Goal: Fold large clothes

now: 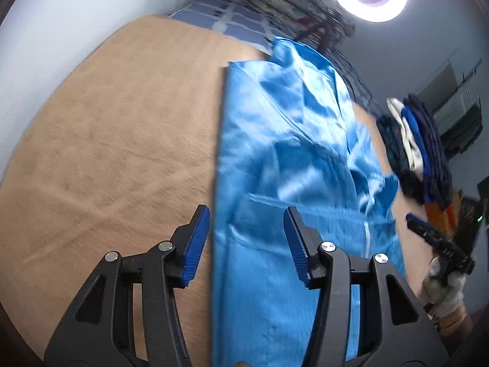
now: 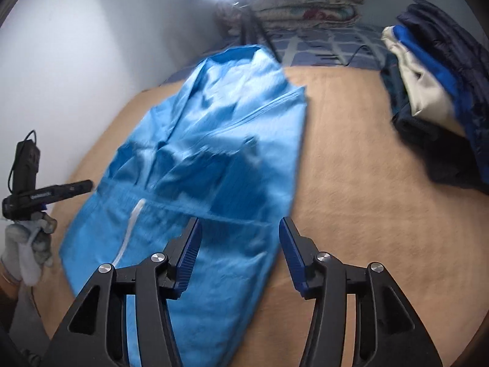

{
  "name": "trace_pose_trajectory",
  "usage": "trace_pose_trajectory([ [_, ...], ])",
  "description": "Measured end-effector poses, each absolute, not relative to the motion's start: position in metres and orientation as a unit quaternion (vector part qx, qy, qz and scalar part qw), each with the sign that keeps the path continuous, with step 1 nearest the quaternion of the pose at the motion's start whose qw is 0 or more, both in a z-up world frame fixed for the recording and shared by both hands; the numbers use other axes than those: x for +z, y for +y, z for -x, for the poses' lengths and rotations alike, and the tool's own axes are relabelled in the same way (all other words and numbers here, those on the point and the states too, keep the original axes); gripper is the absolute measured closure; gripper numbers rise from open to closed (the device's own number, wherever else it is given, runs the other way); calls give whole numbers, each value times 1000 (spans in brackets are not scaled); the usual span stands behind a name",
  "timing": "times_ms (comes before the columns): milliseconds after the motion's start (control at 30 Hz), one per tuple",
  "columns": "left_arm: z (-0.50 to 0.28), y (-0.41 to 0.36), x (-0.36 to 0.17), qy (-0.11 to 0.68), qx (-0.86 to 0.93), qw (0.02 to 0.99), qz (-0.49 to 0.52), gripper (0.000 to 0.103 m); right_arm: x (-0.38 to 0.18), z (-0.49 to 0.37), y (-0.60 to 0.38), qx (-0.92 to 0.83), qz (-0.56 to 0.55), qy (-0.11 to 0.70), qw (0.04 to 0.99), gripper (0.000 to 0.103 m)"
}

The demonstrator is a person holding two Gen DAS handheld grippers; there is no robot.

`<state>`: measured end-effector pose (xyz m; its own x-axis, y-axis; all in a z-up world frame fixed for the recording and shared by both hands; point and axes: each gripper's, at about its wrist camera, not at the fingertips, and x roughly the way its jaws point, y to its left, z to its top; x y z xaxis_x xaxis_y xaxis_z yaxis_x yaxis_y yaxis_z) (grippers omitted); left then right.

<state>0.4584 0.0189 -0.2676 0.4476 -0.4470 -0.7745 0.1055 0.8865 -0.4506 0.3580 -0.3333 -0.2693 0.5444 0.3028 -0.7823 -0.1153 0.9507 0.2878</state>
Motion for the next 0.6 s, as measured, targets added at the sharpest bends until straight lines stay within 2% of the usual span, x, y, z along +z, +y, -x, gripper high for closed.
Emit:
trace_pose_trajectory([
  [133,-468,33,-289,538,-200,788,223,52,-293,-364,-365,148,-196,495,834,52],
  [267,-461,34,-296,532,-220,784,233,54,-311,-357,-372,183,-242,499,812,51],
  [333,-461,31,-301,540,-226,776,235,84,-314,-354,-368,196,-255,491,810,51],
  [367,-460,29,-304,546,-220,776,228,86,-314,-354,-366,199,-258,491,808,52],
  [433,-457,29,-305,541,-215,781,227,92,-315,-355,-359,211,-258,495,802,67],
  [467,-456,28,-305,540,-212,782,230,94,-317,-357,-353,210,-250,506,798,86],
  [500,-456,28,-305,538,-210,782,234,96,-318,-356,-348,206,-240,511,799,92],
  [600,-448,27,-301,533,-203,788,234,99,-313,-354,-342,199,-227,510,805,97],
])
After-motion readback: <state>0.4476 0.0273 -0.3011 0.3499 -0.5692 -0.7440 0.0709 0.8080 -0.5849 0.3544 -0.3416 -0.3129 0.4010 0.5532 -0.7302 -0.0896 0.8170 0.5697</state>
